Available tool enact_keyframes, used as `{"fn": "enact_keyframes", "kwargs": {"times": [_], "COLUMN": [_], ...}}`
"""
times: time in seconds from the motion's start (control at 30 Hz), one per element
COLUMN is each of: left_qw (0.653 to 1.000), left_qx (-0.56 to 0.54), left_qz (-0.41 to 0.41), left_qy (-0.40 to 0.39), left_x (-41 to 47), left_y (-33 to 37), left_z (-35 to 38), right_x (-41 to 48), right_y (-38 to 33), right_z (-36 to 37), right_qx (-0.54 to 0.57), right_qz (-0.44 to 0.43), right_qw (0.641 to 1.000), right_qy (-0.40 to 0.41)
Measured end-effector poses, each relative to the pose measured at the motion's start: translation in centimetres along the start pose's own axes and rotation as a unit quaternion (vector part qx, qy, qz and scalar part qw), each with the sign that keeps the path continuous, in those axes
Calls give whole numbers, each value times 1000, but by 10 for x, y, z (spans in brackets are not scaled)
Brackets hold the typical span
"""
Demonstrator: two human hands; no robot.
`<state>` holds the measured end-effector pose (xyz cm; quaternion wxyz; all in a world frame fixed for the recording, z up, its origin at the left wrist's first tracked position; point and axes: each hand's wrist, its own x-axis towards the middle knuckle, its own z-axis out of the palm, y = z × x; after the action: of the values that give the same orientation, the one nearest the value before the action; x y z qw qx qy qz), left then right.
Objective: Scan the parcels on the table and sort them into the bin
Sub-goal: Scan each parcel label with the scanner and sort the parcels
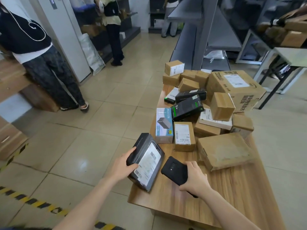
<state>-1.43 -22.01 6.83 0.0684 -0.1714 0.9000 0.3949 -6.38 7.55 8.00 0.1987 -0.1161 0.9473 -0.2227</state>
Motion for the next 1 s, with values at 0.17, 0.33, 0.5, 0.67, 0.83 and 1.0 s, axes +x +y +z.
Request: {"fn": "enact_keyframes", "kwargs": {"times": [0.17, 0.33, 0.5, 0.67, 0.83, 1.0], "left_qw": [997, 982, 979, 992, 976, 948], "left_qx": [-15, -30, 6, 83, 197, 278], "left_qz": [-11, -21, -1, 21, 28, 14], "left_qy": [-81, -184, -206, -88, -88, -155], "left_x": [23, 43, 66, 54, 20, 2], "left_y": [-1, -11, -19, 4, 30, 34], "left_z": [8, 24, 49, 65, 88, 106], "right_x": [0, 1, 1, -1, -3, -5], "right_y": [10, 21, 29, 36, 40, 39], "right_z": [-2, -3, -3, 0, 1, 1], "right_qx": [-8, -17, -22, -17, -16, -19], "right_qz": [22, 51, 72, 95, 107, 103], "right_qw": [1000, 999, 997, 995, 994, 995], "right_qy": [6, 1, -8, -2, 0, -2]}}
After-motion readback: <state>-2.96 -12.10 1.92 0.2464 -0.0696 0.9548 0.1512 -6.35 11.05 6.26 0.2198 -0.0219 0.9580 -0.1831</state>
